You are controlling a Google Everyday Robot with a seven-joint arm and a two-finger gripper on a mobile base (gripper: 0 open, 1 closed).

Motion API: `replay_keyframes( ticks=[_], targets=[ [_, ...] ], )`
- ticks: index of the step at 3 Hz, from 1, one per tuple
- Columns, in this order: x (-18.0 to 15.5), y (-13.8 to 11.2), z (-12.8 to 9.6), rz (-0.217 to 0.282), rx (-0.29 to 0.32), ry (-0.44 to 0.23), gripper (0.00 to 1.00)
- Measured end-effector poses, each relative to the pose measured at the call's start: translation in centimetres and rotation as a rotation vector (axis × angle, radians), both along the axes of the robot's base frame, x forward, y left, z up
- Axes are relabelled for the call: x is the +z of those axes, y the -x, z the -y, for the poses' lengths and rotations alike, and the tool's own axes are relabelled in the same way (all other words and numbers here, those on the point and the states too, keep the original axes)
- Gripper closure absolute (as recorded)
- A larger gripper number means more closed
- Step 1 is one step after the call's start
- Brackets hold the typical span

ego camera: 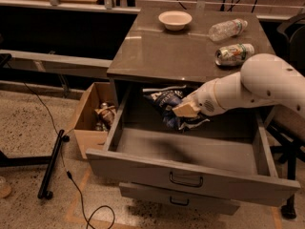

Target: Place blue chip bag into top drawer

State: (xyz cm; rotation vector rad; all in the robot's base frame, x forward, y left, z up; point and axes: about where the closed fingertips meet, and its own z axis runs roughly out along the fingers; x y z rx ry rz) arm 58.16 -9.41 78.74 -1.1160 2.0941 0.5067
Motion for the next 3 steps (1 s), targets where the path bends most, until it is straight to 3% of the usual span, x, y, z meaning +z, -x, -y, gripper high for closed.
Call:
replay_keyframes(
  ticks=[1, 2, 3],
  targets=[
    [-2.6, -1.2, 0.1, -0.07, -0.021, 0.027, 0.59],
    [-5.2, -0.7, 0.6, -0.159, -0.066, 0.012, 0.37],
    [-6.7, 0.2, 0.7, -0.214, -0.094, -0.009, 0.14]
  ],
)
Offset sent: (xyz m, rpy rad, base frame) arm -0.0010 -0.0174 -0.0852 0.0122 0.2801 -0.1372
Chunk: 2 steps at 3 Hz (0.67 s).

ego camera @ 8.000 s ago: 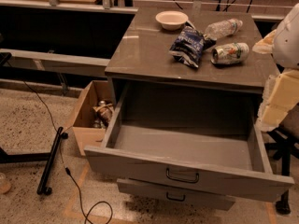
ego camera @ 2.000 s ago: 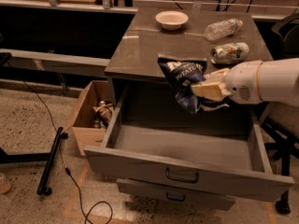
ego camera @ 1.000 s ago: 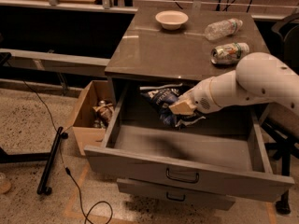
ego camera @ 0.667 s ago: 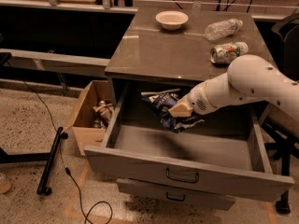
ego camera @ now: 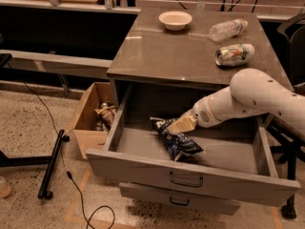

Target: Place blue chip bag into top drawer

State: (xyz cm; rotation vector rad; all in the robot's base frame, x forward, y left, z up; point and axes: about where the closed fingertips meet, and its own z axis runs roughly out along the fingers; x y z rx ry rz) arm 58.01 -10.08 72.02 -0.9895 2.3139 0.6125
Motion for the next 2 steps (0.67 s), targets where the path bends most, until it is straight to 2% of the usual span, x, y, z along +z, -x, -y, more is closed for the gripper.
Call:
replay_keyframes(
  ticks=[1, 2],
  targets=[
    [0.6, 0.6, 1.8, 0.003, -0.088, -0.036, 0.0],
    [2.8, 4.7, 8.5, 0.025, -0.318, -0.08, 0.25]
  ],
)
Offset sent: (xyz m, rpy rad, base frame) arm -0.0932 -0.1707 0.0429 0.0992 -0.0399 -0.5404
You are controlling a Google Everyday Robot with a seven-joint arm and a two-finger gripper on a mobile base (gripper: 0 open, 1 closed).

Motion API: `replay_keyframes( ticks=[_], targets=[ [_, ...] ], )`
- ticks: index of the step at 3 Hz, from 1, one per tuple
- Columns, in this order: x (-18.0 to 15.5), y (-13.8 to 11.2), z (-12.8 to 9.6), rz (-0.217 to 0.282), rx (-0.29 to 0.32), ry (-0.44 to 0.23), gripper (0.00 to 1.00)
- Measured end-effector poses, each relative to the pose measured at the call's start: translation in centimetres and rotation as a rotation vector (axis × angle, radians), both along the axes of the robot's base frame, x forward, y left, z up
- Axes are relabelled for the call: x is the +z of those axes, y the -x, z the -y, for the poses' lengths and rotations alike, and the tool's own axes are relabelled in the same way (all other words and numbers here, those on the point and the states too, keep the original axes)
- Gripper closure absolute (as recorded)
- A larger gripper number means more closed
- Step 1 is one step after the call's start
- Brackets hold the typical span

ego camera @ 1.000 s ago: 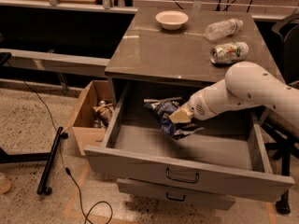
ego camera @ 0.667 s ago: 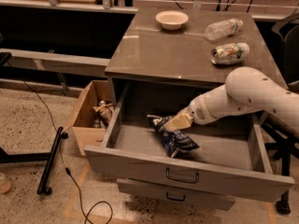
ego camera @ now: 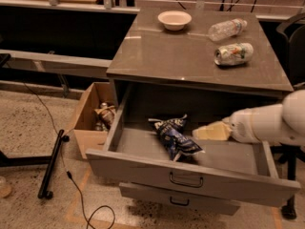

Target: Place blue chip bag into top drawer

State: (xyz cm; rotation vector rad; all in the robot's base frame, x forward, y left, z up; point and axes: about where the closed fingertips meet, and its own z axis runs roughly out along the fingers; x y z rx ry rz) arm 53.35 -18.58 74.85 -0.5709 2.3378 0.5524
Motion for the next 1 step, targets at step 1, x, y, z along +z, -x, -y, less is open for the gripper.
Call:
replay_keyframes(
  ticks=[1],
  targets=[
    [1.32, 6.89, 6.36, -0.026, -0.236, -0.024, 0.49]
  ],
)
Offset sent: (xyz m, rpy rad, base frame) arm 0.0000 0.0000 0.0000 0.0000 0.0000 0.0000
